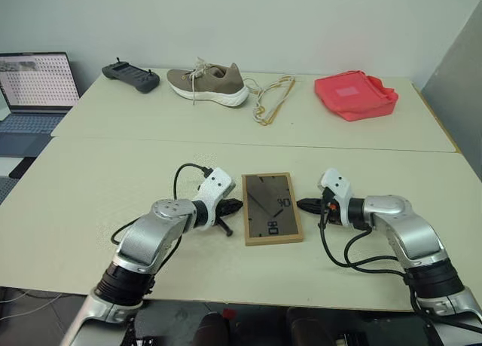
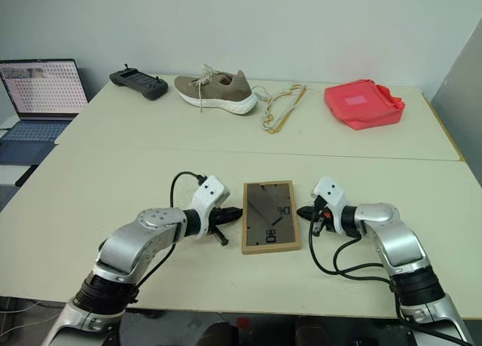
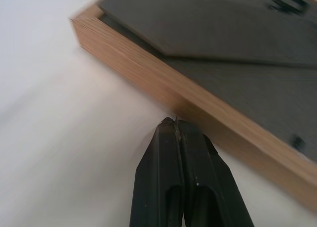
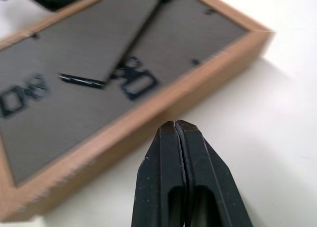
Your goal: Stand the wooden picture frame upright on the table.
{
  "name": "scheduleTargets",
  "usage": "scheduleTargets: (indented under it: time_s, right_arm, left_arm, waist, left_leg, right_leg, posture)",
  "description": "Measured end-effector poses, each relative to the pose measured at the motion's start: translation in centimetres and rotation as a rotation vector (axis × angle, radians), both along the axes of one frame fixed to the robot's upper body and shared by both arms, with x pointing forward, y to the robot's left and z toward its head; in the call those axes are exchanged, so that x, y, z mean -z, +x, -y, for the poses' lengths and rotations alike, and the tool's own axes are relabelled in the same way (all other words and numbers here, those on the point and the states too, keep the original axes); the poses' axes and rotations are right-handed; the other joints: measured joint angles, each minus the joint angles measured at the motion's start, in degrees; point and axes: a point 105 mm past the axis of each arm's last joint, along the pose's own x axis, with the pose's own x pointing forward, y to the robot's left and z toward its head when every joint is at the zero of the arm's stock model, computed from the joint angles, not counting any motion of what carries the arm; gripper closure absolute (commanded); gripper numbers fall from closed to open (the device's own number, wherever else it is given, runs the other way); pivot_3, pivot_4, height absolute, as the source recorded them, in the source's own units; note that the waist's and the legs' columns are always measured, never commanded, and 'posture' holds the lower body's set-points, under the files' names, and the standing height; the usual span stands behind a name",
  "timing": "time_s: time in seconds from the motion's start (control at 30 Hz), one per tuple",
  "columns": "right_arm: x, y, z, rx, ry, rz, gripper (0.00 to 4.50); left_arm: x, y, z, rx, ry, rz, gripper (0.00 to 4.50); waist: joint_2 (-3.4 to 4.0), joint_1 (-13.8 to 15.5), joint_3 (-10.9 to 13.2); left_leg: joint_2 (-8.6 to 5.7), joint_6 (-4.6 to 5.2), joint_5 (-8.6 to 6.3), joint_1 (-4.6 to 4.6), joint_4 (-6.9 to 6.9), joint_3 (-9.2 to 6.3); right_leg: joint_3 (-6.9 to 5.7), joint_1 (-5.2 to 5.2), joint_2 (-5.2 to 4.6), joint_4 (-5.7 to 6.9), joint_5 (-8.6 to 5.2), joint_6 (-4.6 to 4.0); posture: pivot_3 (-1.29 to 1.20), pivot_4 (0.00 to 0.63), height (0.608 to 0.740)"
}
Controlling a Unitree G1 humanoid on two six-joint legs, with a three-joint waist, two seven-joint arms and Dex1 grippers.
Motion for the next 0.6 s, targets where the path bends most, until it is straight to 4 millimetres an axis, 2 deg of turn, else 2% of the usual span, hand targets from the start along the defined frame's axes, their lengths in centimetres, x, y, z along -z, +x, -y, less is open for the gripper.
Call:
scheduleTargets:
  time_s: [0.07,0.13,0.23,0.37,0.47,0.6]
  right_arm:
    - [0.4,0.5,1.1,0.04,-0.021,0.001,4.5]
    - [0.4,0.8,1.1,0.05,-0.017,0.009,4.5]
    - [-0.1,1.1,1.0,0.051,-0.014,0.032,4.5]
    - [0.0,1.2,1.0,0.049,-0.015,0.03,4.5]
    - [0.1,1.1,1.1,0.05,-0.017,0.026,4.5]
    - [0.5,0.5,0.8,0.041,-0.011,0.013,4.5]
  left_arm:
    - [-0.5,-0.5,-1.8,-0.017,-0.037,-0.071,3.79]
    - [-1.6,-0.8,-2.9,-0.041,-0.121,-0.138,3.31]
    - [-3.1,-1.5,-3.3,-0.063,-0.3,-0.293,2.71]
    - [-4.6,-3.6,-3.4,-0.021,-0.522,-0.562,1.75]
    - [-4.0,-4.0,-3.7,-0.037,-0.577,-0.662,1.03]
    - [-3.3,-3.8,-3.6,-0.071,-0.591,-0.694,0.23]
  waist:
    - [-0.01,-0.1,0.0]
    - [-0.01,-0.1,0.0]
    - [-0.01,-0.2,0.0]
    - [-0.02,-0.4,0.0]
    - [-0.02,-0.5,0.0]
    - [-0.01,-0.4,0.0]
  left_leg:
    - [0.03,0.0,0.0,-0.03,0.0,-0.02]
    - [0.02,0.01,0.0,-0.04,0.02,-0.01]
    - [0.01,0.01,-0.01,-0.08,0.04,-0.03]
    - [0.01,0.01,-0.01,-0.1,0.03,-0.08]
    - [0.03,0.0,0.0,-0.08,0.04,-0.12]
    - [0.03,0.0,0.0,-0.07,0.05,-0.12]
  right_leg:
    - [-0.03,-0.04,0.03,0.01,0.0,0.0]
    - [-0.02,-0.04,0.02,0.02,0.0,0.0]
    - [-0.06,-0.02,0.02,0.01,-0.01,0.01]
    - [-0.12,-0.04,0.02,0.0,-0.01,0.01]
    - [-0.14,-0.04,0.02,0.04,-0.01,0.0]
    - [-0.12,-0.04,0.0,0.05,-0.01,0.0]
  posture:
    - [0.0,0.15,0.74]
    - [0.0,0.15,0.74]
    - [0.0,0.15,0.74]
    - [0.0,0.15,0.74]
    - [0.0,0.15,0.74]
    - [0.0,0.15,0.74]
